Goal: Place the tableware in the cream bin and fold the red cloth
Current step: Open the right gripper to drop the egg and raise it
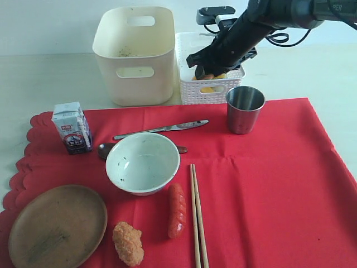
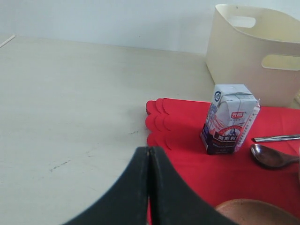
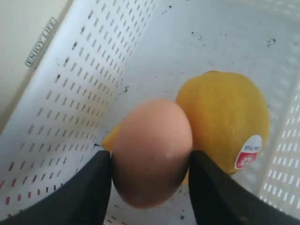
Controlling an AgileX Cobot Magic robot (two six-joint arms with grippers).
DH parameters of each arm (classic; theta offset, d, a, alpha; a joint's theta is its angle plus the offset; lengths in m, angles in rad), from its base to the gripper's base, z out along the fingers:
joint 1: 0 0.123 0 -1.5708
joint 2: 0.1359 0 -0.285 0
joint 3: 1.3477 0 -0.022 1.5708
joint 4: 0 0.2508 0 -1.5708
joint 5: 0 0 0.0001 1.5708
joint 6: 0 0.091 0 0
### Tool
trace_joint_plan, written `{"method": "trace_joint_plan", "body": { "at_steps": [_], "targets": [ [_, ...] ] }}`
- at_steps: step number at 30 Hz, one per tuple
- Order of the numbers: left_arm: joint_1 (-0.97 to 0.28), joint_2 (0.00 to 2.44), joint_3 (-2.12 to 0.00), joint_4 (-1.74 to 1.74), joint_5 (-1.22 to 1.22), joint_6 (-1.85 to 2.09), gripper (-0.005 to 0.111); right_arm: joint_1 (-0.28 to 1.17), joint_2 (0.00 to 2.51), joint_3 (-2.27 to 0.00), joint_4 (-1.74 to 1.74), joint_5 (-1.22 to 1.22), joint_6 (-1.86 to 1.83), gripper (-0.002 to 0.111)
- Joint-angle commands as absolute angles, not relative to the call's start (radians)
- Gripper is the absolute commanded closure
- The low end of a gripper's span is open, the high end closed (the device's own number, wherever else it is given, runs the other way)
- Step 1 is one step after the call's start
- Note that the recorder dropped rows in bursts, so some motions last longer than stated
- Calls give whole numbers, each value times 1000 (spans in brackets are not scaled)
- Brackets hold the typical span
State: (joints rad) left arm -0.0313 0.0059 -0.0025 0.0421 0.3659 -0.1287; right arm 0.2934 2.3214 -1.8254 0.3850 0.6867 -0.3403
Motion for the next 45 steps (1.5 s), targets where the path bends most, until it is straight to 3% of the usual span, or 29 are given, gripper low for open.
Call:
{"method": "trace_joint_plan", "body": {
  "at_steps": [1, 8, 10, 21, 45],
  "targets": [
    [-30, 0, 0, 42, 354, -128, 107, 288, 2322, -1834, 373, 674, -329, 83],
    [-30, 0, 0, 42, 354, -128, 107, 288, 2295, -1834, 373, 676, -329, 43],
    [-30, 0, 0, 42, 354, -128, 107, 288, 2272, -1834, 373, 676, -329, 38],
    [-30, 0, 0, 42, 354, -128, 107, 288, 2016, -1834, 373, 893, -280, 38],
    [-30, 0, 0, 42, 354, -128, 107, 298, 1746, -1834, 477, 1154, -227, 39]
  ]
}}
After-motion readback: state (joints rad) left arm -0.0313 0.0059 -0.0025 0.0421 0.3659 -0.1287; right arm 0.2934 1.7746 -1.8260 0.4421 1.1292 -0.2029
